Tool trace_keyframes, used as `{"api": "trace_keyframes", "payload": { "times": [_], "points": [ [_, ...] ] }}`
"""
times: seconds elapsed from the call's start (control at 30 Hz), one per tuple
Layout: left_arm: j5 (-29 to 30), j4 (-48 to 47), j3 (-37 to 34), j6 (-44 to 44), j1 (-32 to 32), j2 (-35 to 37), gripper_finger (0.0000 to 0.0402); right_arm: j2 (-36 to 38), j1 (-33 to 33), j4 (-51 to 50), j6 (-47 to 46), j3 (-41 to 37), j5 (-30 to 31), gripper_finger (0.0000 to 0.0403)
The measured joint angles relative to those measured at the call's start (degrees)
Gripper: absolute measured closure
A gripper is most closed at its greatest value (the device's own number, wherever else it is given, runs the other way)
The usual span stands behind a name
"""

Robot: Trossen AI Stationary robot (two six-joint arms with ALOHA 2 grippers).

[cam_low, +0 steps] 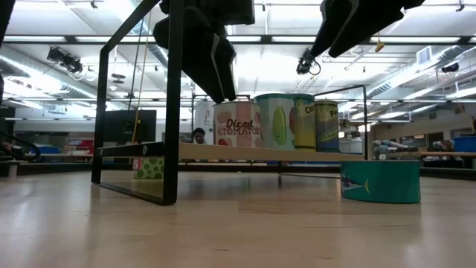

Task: Pick and place cans onto a shelf
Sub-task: Put the red fruit can on the shelf

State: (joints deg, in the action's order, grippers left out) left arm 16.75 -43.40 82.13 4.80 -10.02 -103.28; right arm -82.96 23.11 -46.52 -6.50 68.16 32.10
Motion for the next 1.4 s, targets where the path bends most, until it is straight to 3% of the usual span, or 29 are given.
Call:
{"api": "trace_keyframes", "payload": {
  "times": [1.17, 1.4],
  "points": [
    [4.0, 8.8, 0.0, 2.2, 3.0, -2.2, 0.0015, 0.0, 0.0, 0.4, 0.2, 0.0, 0.4, 0.0021],
    [7.9, 9.3, 0.0, 2.2, 3.1, -3.7, 0.0015, 0.0, 0.0, 0.7, 0.3, 0.0, 0.4, 0.0021]
  ]
}}
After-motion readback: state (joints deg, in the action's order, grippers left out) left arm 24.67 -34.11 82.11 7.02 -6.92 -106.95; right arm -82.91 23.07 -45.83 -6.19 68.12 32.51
